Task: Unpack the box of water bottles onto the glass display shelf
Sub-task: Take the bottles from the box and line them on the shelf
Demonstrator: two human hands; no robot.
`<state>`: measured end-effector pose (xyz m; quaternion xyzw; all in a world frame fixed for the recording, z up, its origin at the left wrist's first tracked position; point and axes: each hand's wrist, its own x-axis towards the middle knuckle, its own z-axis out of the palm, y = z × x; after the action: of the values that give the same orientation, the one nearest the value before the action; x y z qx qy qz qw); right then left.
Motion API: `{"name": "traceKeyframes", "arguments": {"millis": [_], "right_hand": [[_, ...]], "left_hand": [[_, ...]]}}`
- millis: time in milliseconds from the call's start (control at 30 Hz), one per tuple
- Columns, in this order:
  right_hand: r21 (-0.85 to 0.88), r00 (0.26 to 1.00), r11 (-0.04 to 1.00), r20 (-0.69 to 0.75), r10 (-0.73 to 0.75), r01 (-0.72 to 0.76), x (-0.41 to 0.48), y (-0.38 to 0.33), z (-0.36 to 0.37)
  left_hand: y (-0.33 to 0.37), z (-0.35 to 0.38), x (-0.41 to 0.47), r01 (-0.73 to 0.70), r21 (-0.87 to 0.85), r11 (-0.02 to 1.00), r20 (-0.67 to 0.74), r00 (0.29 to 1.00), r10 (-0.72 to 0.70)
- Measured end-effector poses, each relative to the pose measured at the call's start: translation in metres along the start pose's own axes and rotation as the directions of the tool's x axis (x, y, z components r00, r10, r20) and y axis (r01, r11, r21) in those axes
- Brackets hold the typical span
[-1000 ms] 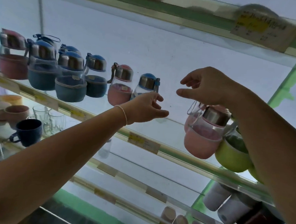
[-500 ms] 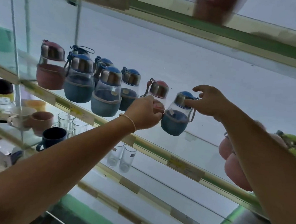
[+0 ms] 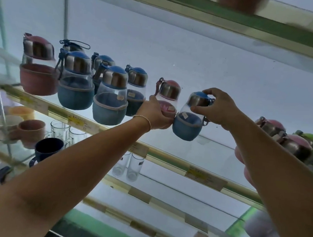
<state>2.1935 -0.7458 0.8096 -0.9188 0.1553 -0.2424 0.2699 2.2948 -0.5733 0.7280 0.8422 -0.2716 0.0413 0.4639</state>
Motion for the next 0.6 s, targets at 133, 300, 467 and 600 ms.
{"name": "traceKeyframes", "arguments": {"millis": [133, 300, 467, 600], "right_hand": [[0.012, 1.000, 1.000, -0.014, -0.018, 0.019, 0.000, 0.003, 0.002], [0.036, 0.999, 0.999, -0.003, -0.033, 0.034, 0.002, 0.007, 0.000], [0.004, 0.995, 0.995, -0.010, -0.096, 0.096, 0.002, 0.010, 0.002], [0.029, 0.992, 0.992, 0.006, -0.124, 0.124, 0.005, 0.011, 0.003]], "left_hand": [[0.000, -0.002, 0.001, -0.011, -0.014, 1.000, -0.042, 0.999, 0.010], [0.002, -0.006, -0.013, -0.049, 0.033, 0.998, -0.066, 0.996, 0.051], [0.001, -0.010, -0.036, -0.098, 0.038, 0.994, -0.090, 0.991, 0.101], [0.002, -0.010, -0.055, -0.103, 0.036, 0.994, -0.115, 0.988, 0.107]]}}
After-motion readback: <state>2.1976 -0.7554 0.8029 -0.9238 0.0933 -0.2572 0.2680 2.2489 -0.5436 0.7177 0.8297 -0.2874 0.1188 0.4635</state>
